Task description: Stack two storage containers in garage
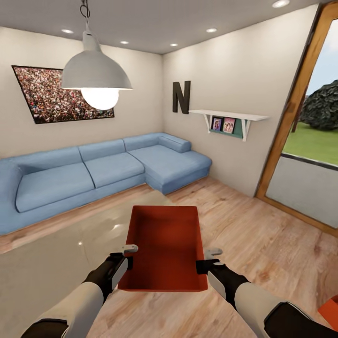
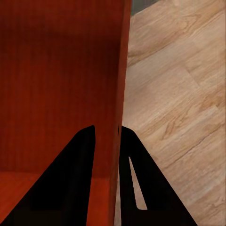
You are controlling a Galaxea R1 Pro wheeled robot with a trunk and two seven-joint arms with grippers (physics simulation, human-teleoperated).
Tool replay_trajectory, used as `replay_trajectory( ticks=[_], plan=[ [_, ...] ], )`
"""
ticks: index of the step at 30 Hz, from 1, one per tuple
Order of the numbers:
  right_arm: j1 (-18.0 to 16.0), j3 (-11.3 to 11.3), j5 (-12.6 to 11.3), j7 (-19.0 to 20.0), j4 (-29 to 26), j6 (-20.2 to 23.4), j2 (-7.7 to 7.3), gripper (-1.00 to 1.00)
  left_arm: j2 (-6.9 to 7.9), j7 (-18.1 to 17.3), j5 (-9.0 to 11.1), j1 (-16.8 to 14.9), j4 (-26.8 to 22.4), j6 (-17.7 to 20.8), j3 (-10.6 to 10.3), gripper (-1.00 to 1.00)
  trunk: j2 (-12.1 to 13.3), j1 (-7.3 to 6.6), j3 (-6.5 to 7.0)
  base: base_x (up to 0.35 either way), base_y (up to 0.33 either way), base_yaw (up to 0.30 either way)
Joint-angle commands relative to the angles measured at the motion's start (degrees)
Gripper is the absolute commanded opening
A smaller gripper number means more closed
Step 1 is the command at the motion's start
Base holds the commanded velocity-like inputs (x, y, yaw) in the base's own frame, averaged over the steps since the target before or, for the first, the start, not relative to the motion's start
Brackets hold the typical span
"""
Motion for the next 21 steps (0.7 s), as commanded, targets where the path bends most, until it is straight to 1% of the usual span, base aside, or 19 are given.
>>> replay_trajectory(
  ticks=[1, 21],
  plan=[
    [-0.03, 0.04, 0.12, -3.32, -0.03, 0.32, -0.35, -1.00, 0.05, 0.65, -0.66, -0.07, -0.14, 0.44, 0.25, -1.00, -0.13, 0.04, -0.07, 0.000, 0.000, 0.268],
    [-0.03, 0.04, 0.15, -3.28, 0.03, 0.32, -0.35, -1.00, 0.05, 0.62, -0.62, -0.06, -0.16, 0.44, 0.25, -1.00, -0.13, 0.04, 1.03, 0.000, 0.000, 0.268]
  ],
)
